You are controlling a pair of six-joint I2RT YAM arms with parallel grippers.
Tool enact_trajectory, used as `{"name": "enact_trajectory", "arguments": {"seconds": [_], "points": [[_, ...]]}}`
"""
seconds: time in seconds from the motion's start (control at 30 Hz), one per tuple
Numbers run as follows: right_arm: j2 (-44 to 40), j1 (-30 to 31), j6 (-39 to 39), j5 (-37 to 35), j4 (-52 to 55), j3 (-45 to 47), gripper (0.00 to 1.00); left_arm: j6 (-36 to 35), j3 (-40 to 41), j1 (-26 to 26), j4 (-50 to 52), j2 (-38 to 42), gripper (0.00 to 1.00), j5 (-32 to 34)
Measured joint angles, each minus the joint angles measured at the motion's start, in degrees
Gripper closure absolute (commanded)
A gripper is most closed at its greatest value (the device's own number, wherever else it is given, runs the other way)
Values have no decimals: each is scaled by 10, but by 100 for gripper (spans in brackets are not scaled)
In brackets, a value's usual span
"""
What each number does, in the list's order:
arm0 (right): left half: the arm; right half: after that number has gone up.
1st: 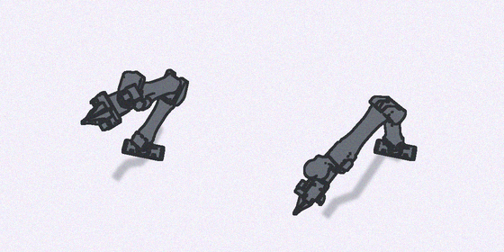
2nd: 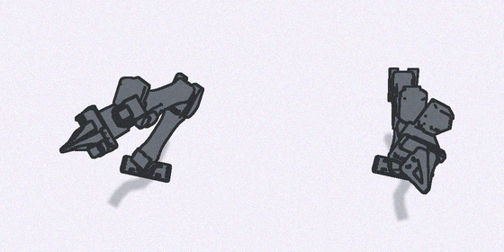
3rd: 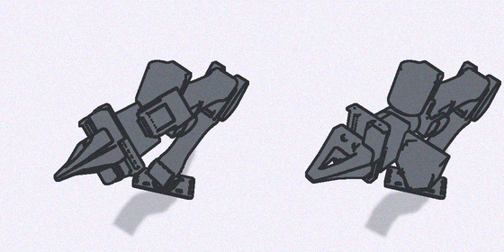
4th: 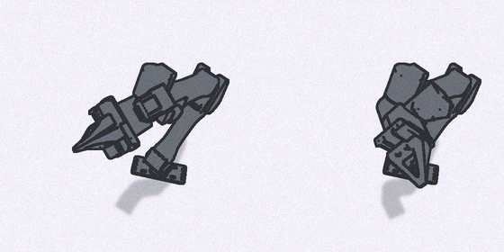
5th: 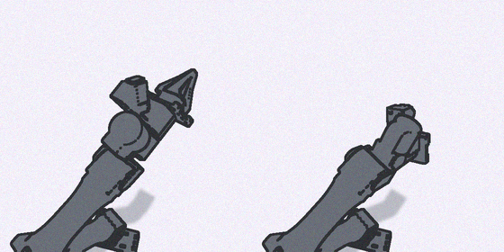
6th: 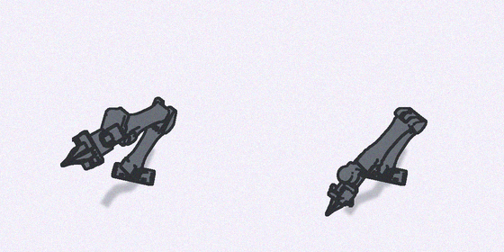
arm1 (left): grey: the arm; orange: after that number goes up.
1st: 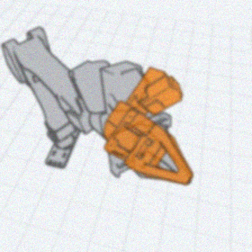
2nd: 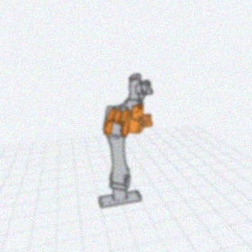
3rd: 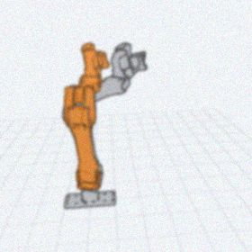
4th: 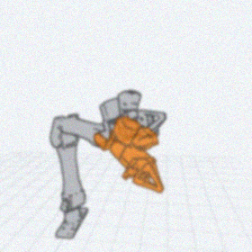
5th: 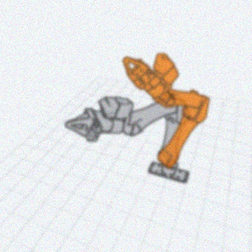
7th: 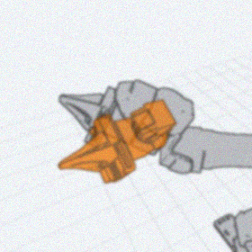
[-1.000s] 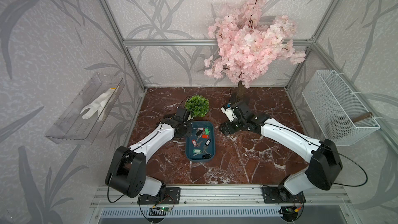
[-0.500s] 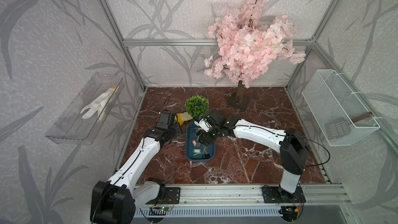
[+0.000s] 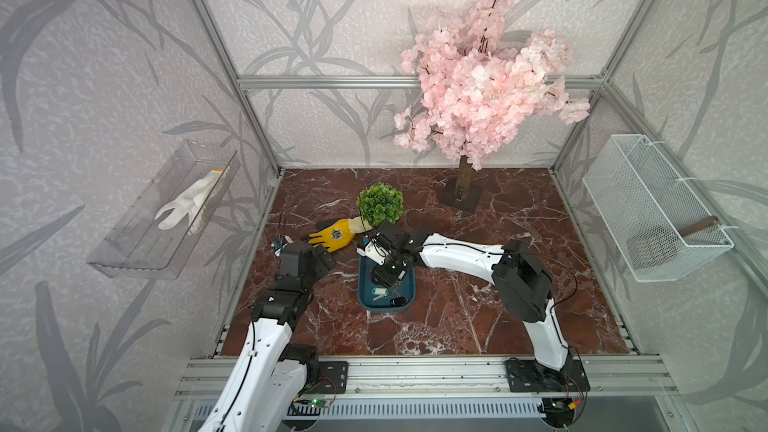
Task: Take the keys out of the storage box
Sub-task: Pick up the key from the storage box.
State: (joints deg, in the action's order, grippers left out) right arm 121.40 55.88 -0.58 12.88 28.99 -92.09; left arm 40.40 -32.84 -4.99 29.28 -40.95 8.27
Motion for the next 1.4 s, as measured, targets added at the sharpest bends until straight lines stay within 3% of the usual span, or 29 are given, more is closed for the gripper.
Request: {"name": "enact_trajectory", "arguments": {"seconds": [0.6,0.73,1.07,1.17,1.4], "points": [[50,4,4,-21,2,-31,59,3,3,5,2,0,0,4],[66,6,7,-26,8,-44,66,3,10,5,3,0,0,4],[64,13,10,-35,10,-46,95,3,12,7,3,0,0,5],[51,13,5,-41,10,-30,100,3,12,8,3,0,0,5],[6,13,-4,-63,14,6,100,2,12,9,3,0,0,5]]}}
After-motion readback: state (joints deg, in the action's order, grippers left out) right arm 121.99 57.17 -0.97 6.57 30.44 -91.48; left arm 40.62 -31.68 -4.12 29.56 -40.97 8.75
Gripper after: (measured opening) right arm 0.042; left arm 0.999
